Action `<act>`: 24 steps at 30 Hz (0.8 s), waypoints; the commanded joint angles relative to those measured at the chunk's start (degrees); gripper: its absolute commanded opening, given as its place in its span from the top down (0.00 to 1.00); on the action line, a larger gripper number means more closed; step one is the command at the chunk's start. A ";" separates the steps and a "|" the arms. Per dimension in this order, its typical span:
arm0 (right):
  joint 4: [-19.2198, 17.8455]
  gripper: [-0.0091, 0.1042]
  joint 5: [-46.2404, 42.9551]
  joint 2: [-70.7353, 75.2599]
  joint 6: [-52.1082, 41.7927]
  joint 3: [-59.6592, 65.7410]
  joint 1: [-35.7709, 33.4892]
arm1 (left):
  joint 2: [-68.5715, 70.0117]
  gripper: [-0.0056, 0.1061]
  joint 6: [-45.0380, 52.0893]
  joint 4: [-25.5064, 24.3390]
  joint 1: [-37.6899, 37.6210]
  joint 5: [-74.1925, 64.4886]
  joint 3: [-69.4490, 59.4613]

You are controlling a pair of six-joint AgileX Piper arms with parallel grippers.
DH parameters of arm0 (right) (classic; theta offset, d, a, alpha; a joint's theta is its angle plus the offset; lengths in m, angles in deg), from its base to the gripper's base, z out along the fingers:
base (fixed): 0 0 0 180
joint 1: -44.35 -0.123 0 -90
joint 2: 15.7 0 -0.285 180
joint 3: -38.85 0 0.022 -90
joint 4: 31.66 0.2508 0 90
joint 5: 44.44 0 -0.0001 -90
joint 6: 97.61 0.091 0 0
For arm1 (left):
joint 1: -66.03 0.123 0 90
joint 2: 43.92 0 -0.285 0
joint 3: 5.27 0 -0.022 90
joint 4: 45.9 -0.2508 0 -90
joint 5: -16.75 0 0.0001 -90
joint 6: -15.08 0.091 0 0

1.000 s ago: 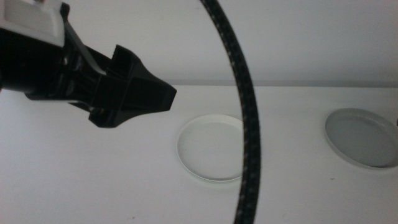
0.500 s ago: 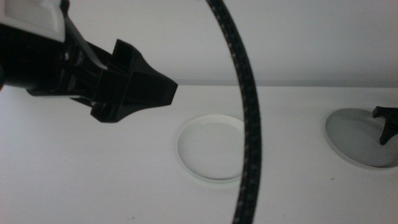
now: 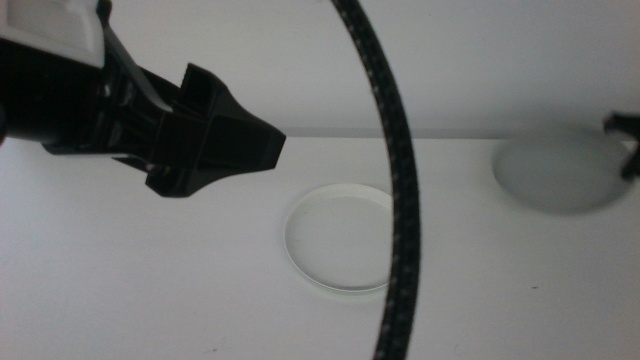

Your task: Stack the three bowls on top of each other.

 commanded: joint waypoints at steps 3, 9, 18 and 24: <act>3.00 0.93 5.90 1.35 1.55 -6.31 -9.79 | 0.03 0.11 -0.49 0.08 0.02 0.57 -0.31; 3.94 0.93 7.57 -0.08 2.07 -9.29 -24.57 | 0.03 0.11 -0.49 -0.05 0.02 0.96 -0.31; 4.45 0.93 2.39 -7.24 4.72 -9.79 -38.04 | 0.03 0.11 -0.49 -0.05 0.02 0.96 -0.31; 4.38 0.93 2.52 -9.95 6.16 -9.79 -38.42 | 0.03 0.11 -0.49 -0.05 0.02 0.56 -0.31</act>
